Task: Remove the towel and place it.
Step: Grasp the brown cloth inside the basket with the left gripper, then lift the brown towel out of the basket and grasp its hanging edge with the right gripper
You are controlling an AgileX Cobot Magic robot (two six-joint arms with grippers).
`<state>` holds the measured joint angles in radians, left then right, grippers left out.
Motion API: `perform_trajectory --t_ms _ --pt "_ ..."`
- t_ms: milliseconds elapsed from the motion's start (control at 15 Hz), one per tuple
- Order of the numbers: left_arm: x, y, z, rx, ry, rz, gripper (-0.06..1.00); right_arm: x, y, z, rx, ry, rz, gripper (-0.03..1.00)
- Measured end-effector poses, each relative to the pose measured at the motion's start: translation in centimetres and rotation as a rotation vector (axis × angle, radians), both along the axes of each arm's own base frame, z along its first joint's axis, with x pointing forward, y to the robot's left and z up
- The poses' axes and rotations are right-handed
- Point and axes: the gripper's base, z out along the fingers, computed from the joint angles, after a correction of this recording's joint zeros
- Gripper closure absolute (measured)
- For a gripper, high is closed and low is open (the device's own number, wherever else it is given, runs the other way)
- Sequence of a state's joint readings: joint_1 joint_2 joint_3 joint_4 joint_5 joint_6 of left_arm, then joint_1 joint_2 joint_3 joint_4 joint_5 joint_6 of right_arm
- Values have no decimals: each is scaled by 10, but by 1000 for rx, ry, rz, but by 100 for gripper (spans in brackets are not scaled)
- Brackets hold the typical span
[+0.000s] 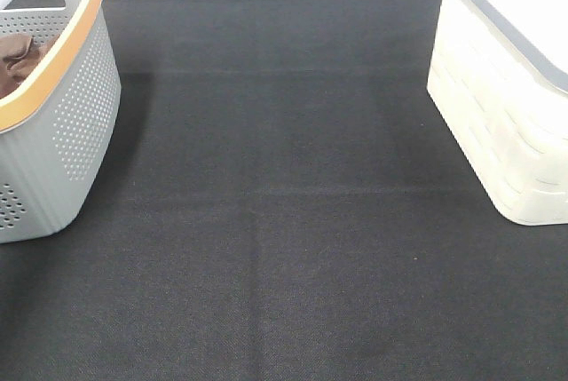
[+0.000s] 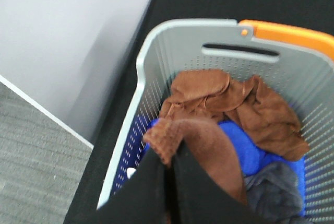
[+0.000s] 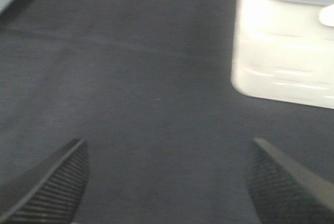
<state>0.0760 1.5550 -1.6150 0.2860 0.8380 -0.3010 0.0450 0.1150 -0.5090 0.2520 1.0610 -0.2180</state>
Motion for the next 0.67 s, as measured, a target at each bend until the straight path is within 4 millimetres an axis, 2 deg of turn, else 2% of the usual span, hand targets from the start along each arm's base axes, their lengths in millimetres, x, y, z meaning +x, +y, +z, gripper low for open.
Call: perform_trajectory --t_ms 67,133,200,467,667 --pt "-9 -2 11 -10 -35 -2 94 5 4 4 33 -1 25 25" --pt "-9 -2 11 -10 -35 -2 94 5 4 4 33 -1 25 25" --pt "-20 -4 23 -26 -76 -7 94 10 7 7 57 -13 58 28" --pt "-50 -20 59 -135 -238 -111 94 27 25 30 110 -95 311 40" --pt "-52 -31 73 -231 -331 -203 94 52 35 53 70 -53 453 46"
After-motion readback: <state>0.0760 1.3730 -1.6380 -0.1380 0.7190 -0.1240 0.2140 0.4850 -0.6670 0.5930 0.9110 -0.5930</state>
